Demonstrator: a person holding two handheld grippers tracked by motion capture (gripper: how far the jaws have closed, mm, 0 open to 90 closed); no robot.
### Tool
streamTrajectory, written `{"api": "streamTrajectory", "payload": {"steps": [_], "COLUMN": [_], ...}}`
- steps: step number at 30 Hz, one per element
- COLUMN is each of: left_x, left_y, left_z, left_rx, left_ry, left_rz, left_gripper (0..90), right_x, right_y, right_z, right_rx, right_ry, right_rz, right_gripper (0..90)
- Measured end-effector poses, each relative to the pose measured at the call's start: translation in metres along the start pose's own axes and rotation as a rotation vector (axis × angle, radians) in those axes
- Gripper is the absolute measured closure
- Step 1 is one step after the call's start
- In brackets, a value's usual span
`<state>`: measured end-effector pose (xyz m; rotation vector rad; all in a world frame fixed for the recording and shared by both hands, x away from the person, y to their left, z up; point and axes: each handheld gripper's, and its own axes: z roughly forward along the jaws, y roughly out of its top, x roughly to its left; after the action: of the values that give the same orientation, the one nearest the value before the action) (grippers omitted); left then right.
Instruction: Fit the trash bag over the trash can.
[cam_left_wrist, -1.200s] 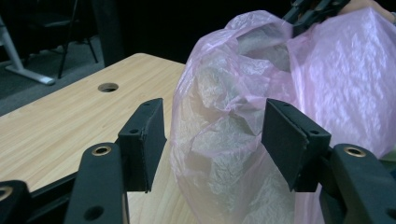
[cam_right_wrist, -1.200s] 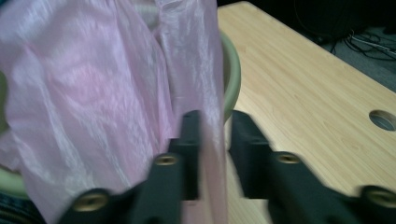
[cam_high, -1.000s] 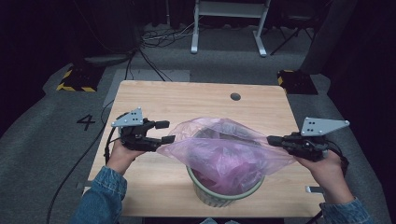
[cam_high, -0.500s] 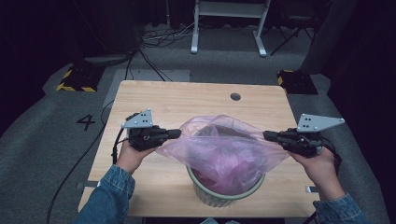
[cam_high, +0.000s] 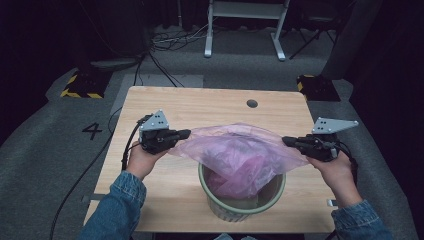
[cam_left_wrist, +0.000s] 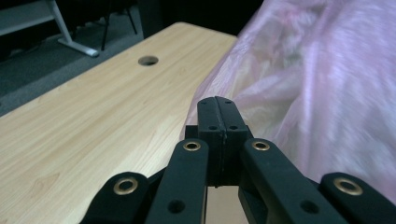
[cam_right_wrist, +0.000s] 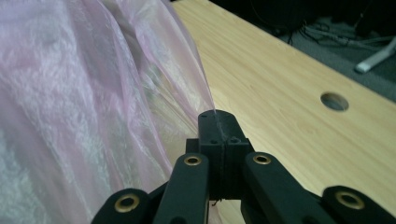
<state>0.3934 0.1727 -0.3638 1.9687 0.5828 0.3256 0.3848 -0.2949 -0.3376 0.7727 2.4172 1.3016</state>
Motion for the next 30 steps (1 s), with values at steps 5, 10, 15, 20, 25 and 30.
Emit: {"api": "streamTrajectory", "payload": {"steps": [5,10,15,20,25,30], "left_x": [0.002,-0.001,0.0,0.003,0.002,-0.007], "left_y": [-0.011,-0.023,-0.042,-0.044,-0.026,-0.012], "left_z": [0.006,0.007,0.005,-0.004,-0.022,-0.033], "left_rx": [0.054,0.075,0.09,-0.002,-0.12,-0.215], "left_ry": [-0.011,-0.026,-0.044,-0.063,-0.101,-0.168], "left_rz": [-0.021,-0.028,-0.069,-0.119,-0.086,0.024], "left_gripper": [90.0,90.0,90.0,81.0,48.3,31.2], "right_x": [-0.008,-0.003,-0.001,0.001,0.0,-0.003], "right_y": [-0.017,-0.033,-0.055,-0.06,-0.047,-0.038], "right_z": [0.007,0.009,0.006,0.0,-0.012,-0.03], "right_rx": [0.05,0.07,0.078,0.021,-0.052,-0.131], "right_ry": [0.007,0.04,0.061,0.064,-0.02,-0.103], "right_rz": [0.053,0.065,0.103,0.102,0.081,0.068], "right_gripper": [90.0,90.0,90.0,83.3,52.2,45.1]}}
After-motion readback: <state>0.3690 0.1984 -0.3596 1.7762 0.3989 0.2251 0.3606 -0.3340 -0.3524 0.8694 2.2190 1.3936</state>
